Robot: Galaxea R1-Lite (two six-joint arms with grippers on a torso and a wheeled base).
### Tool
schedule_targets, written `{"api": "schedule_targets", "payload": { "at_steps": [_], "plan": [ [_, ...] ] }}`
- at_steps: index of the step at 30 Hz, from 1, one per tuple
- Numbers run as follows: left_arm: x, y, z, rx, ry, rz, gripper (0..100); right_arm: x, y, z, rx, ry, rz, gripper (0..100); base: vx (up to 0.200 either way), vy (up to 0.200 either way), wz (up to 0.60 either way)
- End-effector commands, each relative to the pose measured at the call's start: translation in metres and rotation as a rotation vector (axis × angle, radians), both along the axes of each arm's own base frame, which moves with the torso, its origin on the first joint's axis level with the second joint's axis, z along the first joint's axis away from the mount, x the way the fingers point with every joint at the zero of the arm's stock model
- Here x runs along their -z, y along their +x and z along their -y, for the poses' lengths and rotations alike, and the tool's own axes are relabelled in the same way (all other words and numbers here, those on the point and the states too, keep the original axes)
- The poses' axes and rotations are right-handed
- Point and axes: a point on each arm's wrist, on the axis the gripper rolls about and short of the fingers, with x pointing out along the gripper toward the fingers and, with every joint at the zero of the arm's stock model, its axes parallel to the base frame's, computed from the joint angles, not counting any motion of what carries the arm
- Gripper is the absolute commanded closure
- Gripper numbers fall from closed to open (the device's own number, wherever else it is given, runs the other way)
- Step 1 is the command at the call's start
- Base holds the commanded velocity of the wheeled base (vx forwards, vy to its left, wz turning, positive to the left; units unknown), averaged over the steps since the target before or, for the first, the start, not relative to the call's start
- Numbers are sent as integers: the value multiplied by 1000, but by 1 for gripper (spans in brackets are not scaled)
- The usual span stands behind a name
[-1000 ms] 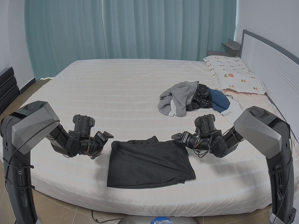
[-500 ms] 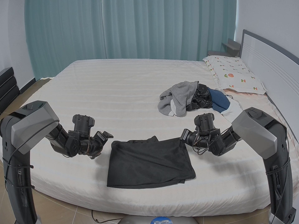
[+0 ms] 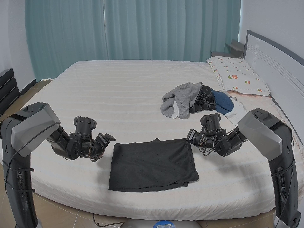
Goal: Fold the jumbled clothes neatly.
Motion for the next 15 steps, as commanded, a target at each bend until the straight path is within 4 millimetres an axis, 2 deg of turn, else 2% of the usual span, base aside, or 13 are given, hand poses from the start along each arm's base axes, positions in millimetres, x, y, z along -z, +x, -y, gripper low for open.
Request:
{"api": "schedule_targets", "payload": {
  "at_steps": [1, 9, 10, 15],
  "plan": [
    [0, 0, 0, 0, 0, -2, 0, -1, 2, 1, 2, 3, 7, 100, 0, 0, 0],
    [0, 0, 0, 0, 0, -2, 0, 2, 2, 2, 5, -4, -12, 100, 0, 0, 0],
    [0, 0, 0, 0, 0, 0, 0, 3, 2, 2, 5, -4, -13, 0, 0, 0, 0],
    [0, 0, 0, 0, 0, -2, 0, -3, -2, 3, 3, -2, -14, 0, 0, 0, 0]
  ]
}}
